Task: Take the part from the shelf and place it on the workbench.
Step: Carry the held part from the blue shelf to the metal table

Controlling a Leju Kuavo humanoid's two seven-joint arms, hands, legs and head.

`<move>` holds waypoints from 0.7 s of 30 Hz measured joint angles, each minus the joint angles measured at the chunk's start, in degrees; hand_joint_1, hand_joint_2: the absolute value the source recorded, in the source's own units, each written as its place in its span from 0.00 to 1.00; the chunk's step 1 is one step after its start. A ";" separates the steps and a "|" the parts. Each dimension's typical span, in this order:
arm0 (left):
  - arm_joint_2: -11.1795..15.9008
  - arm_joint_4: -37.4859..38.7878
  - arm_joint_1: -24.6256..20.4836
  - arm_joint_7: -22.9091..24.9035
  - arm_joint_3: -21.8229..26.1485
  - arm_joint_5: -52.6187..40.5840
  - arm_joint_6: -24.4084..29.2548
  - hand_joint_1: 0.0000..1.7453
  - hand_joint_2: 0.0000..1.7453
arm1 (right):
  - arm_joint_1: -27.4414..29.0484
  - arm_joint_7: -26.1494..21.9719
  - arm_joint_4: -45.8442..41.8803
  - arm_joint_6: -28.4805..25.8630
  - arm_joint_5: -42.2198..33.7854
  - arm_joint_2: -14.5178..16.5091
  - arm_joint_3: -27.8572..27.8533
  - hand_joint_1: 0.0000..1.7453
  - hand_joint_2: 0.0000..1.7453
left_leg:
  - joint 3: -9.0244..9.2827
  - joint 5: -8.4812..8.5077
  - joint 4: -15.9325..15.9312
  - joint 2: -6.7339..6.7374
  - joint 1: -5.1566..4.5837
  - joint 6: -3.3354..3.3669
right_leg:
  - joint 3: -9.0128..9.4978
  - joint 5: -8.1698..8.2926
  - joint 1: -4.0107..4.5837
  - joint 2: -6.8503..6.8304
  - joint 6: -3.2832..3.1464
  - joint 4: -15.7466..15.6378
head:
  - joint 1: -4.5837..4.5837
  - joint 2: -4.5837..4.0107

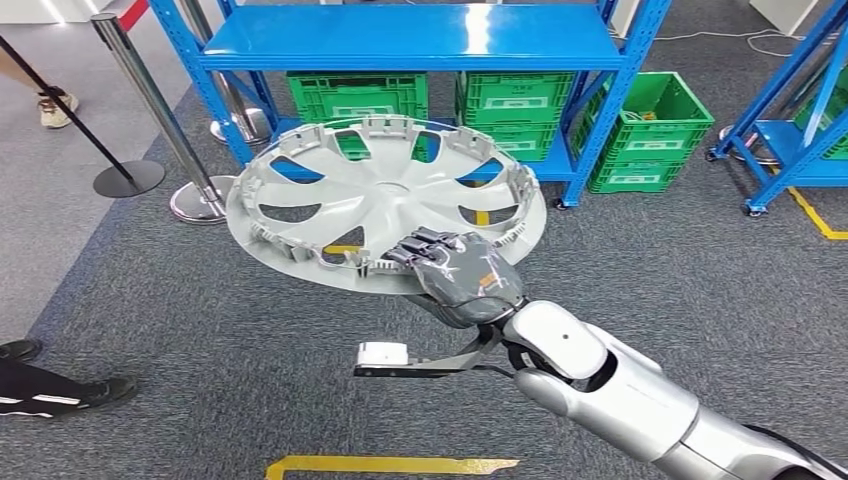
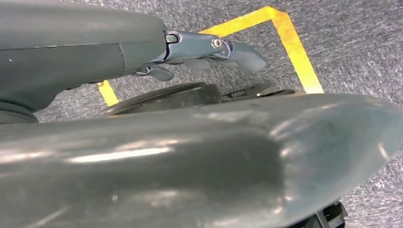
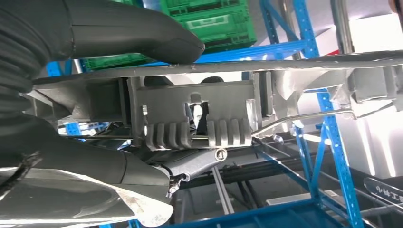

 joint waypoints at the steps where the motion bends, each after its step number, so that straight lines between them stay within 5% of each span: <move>1: 0.00 0.08 -0.07 -0.05 -0.07 0.03 0.00 0.00 0.00 | -0.02 -0.08 -0.01 0.05 -0.20 0.07 0.00 1.00 1.00 | -0.04 0.01 0.02 0.00 -0.05 0.13 | 0.00 0.06 -0.03 -0.02 0.10 -0.07 | 0.01 0.00; 3: -0.09 0.19 -0.27 -0.14 -0.26 0.07 0.00 0.00 0.00 | -0.05 -0.16 -0.02 0.10 -0.41 0.15 0.00 1.00 1.00 | 0.18 0.38 -0.66 0.16 0.13 0.51 | -0.10 0.00 0.00 0.07 0.42 -0.19 | 0.01 0.00; 5: -0.24 0.26 -0.46 -0.22 -0.46 0.08 0.00 0.00 0.00 | -0.21 -0.23 -0.02 0.11 -0.55 0.16 0.00 1.00 1.00 | 0.51 0.97 -1.74 0.59 0.51 0.85 | -1.10 -1.73 0.01 0.19 0.90 1.60 | 0.21 0.00; 8: -0.39 0.54 -0.66 -0.33 -0.97 0.24 -0.09 0.00 0.00 | -0.48 -0.38 0.08 0.20 -0.82 0.16 0.00 1.00 1.00 | 0.25 1.33 -2.10 1.50 0.67 0.94 | -5.48 -7.27 -0.40 0.19 1.55 11.53 | 0.43 0.00; 9: -0.44 0.64 -0.71 -0.36 -1.18 0.33 -0.15 0.00 0.00 | -0.48 -0.42 0.12 0.31 -0.91 0.16 0.01 1.00 1.00 | 0.10 1.37 -2.03 1.88 0.71 0.87 | -6.44 -8.00 -0.55 0.17 1.75 13.94 | 0.42 0.00; 11: -0.58 0.78 -0.83 -0.39 -1.45 0.43 -0.26 0.00 0.00 | -0.47 -0.47 0.15 0.56 -1.02 0.16 0.02 1.00 1.00 | -0.20 1.45 -1.75 2.74 0.92 0.59 | -5.21 -6.33 -0.85 -0.08 2.16 12.39 | 0.42 0.00; 13: -0.70 0.92 -1.00 -0.39 -1.56 0.50 -0.36 0.00 0.00 | -0.52 -0.55 0.16 0.65 -1.06 0.17 0.04 1.00 1.00 | -0.54 1.41 -1.17 3.48 1.02 -0.09 | -1.09 -3.38 -1.02 -1.81 2.54 5.07 | 0.47 0.00; 15: -0.73 1.14 -1.12 -0.39 -1.74 0.56 -0.44 0.00 0.00 | -0.67 -0.59 0.16 0.63 -1.09 0.22 0.04 1.00 1.00 | -0.74 1.34 -0.56 4.12 0.92 -0.94 | 1.13 -2.28 -0.93 -3.08 1.95 0.74 | 0.44 0.00; 18: -0.73 1.36 -1.20 -0.38 -2.01 0.60 -0.45 0.00 0.00 | -0.85 -0.41 0.17 0.73 -1.09 0.28 0.04 1.00 1.00 | -0.56 1.45 -0.47 5.08 1.08 -1.97 | 0.76 -1.90 -0.81 -1.81 0.18 0.68 | 0.39 0.00; 21: -0.70 1.53 -1.36 -0.37 -2.44 0.51 -0.44 0.00 0.00 | -0.96 -0.36 0.17 0.76 -1.01 0.33 0.05 1.00 1.00 | -2.23 -2.92 4.58 2.64 1.35 -2.62 | 0.65 -1.02 -0.90 -0.29 -1.12 0.70 | 0.30 0.00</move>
